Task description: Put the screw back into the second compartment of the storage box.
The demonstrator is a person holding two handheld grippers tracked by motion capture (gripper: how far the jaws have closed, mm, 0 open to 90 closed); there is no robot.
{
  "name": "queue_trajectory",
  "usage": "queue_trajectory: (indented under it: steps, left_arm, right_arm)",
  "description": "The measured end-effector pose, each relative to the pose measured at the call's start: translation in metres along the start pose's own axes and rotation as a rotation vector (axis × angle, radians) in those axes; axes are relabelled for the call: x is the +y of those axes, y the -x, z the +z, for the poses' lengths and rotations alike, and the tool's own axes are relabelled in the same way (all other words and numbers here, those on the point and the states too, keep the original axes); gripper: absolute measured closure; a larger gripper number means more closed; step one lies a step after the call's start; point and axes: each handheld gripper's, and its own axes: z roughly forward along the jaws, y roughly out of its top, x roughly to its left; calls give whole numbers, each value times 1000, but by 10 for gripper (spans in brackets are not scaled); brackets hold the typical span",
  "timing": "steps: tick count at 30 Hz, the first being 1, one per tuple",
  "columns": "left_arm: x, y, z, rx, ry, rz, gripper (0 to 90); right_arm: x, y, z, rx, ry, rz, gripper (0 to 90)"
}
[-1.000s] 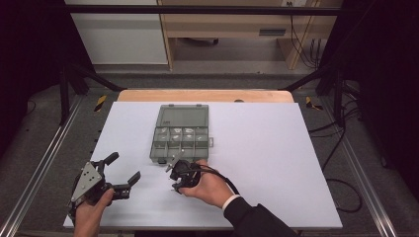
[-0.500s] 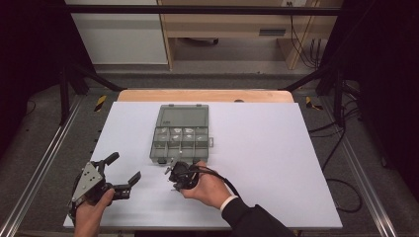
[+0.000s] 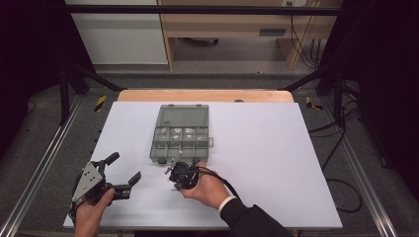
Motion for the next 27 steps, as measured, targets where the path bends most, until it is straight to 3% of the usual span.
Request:
queue_trajectory:
  steps: [10,19,27]
  left_arm:
    - [0,0,0,1,2,0,10]
    - [0,0,0,-3,0,2,10]
    - [0,0,0,-5,-1,3,10]
  right_arm:
    - [-1,1,-1,5,12,12,882]
    - [-1,7,-13,3,51,42,881]
    - [6,11,-27,-17,90,40,882]
